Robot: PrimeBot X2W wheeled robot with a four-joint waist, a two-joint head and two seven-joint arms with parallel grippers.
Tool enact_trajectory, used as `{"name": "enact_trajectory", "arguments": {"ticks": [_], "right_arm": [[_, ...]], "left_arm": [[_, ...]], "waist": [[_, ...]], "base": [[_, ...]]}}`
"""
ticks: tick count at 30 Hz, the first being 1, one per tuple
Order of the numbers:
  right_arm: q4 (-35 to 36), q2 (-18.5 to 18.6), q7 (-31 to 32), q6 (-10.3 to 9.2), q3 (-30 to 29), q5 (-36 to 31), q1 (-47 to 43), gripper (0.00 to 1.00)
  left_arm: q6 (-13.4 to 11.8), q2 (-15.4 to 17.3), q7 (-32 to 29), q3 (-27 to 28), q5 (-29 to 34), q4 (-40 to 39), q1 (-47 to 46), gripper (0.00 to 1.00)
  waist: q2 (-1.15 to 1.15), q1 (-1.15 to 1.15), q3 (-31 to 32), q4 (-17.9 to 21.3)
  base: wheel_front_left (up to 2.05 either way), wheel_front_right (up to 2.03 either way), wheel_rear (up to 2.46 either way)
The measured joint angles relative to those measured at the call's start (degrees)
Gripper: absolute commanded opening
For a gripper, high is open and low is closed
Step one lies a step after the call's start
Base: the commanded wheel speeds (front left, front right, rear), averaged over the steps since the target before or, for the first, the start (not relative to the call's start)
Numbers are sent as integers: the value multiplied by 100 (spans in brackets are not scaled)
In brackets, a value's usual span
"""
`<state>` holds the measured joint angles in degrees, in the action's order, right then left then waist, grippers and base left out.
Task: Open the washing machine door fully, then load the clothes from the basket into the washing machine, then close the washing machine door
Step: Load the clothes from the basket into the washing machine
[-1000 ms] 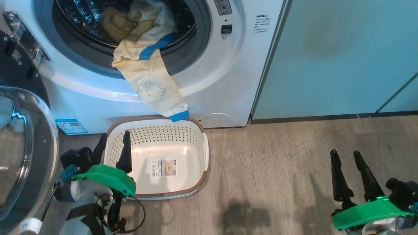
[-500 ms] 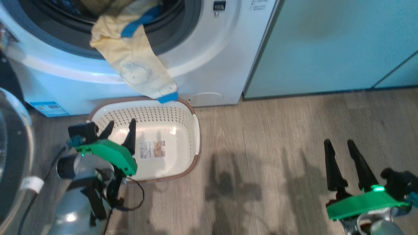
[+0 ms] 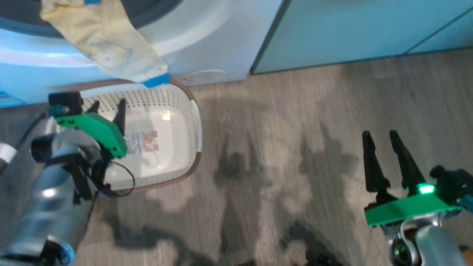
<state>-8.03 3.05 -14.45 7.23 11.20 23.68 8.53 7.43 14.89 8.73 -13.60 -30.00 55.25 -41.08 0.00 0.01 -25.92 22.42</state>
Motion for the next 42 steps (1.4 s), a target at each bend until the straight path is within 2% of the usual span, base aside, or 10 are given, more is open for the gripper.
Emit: {"name": "enact_trajectory", "arguments": {"ticks": [3,15,32,33,35,36,42], "right_arm": [[43,-18,0,-1,31,0,209,100],[82,-37,0,0,146,0,509,100],[81,-42,0,-1,219,10,787,100],[69,-42,0,0,221,10,796,100],[56,-42,0,0,220,11,809,100],[47,-42,0,-1,220,11,809,100],[31,-42,0,0,183,11,808,100]], "left_arm": [[0,168,11,-209,-260,290,-405,100],[0,509,94,-697,-910,617,-1448,100],[0,628,370,-1752,-1383,610,-2152,100],[0,630,382,-1845,-1415,600,-2151,80],[0,633,392,-2019,-1459,572,-2148,16],[0,633,400,-2080,-1495,550,-2147,0],[0,658,499,-2492,-1548,467,-2147,0]], "waist": [[0,0,-300,107],[0,0,-991,239],[0,-1,-1356,185],[0,-1,-1345,184],[0,-1,-1319,179],[0,-1,-1304,176],[0,-1,-1193,118]], "base": [[0,0,0],[0,0,0],[0,0,0],[0,0,0],[0,0,0],[0,0,0],[0,0,0]]}}
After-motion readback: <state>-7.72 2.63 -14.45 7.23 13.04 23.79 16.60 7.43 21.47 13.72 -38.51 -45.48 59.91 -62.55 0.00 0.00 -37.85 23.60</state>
